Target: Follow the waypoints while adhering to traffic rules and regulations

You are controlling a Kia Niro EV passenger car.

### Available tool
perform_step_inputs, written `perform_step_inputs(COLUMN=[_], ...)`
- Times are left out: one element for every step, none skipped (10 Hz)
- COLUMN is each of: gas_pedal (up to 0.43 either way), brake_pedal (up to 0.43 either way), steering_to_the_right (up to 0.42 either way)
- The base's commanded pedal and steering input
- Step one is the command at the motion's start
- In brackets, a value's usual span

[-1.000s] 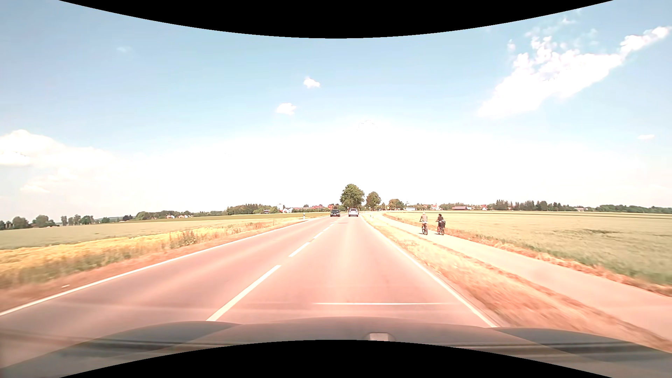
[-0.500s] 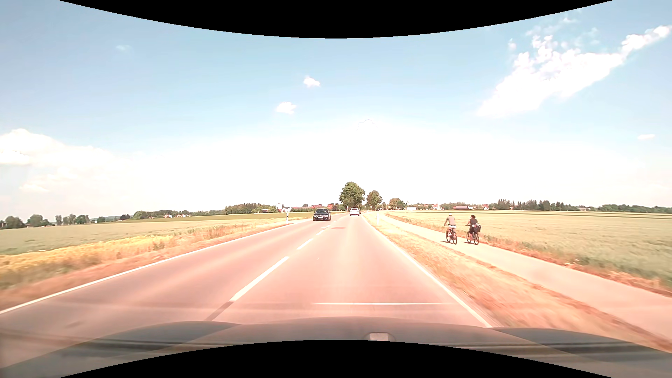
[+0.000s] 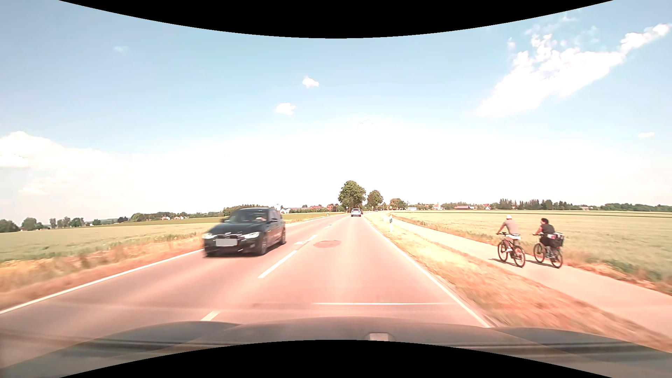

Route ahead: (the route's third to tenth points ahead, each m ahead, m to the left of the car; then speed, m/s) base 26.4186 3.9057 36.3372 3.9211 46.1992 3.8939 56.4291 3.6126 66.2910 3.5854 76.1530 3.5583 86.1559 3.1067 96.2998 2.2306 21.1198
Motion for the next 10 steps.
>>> perform_step_inputs(gas_pedal=[0.209,0.209,0.209,0.209,0.197,0.197,0.189,0.189,0.177,0.169], brake_pedal=[0.000,0.000,0.000,0.000,0.000,0.000,0.000,0.000,0.000,0.000], steering_to_the_right=[-0.002,-0.002,-0.002,-0.002,-0.002,-0.002,-0.002,-0.002,-0.001,-0.001])
